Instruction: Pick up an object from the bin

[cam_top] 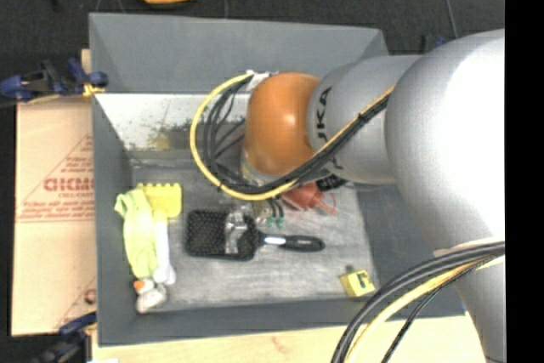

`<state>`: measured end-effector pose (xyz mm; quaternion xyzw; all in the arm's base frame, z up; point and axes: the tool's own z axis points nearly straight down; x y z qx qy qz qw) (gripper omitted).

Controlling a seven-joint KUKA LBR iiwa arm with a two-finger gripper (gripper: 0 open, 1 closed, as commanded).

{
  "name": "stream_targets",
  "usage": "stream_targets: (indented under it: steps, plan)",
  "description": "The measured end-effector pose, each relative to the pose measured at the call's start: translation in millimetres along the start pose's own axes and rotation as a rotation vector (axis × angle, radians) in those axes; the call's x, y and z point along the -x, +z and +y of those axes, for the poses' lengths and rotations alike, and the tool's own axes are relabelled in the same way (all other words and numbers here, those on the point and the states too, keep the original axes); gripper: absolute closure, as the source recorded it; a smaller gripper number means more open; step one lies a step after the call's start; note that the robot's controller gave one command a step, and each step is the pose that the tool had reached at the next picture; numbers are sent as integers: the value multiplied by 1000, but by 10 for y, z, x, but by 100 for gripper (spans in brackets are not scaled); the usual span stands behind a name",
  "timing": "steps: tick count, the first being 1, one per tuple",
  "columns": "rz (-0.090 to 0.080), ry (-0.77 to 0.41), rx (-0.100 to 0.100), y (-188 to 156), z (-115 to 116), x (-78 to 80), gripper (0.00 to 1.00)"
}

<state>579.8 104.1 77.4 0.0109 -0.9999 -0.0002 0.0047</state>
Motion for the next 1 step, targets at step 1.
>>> stream_targets:
  steps: [1]
  plan:
    - [-13, 5, 0, -1323, -4, 48, 100]
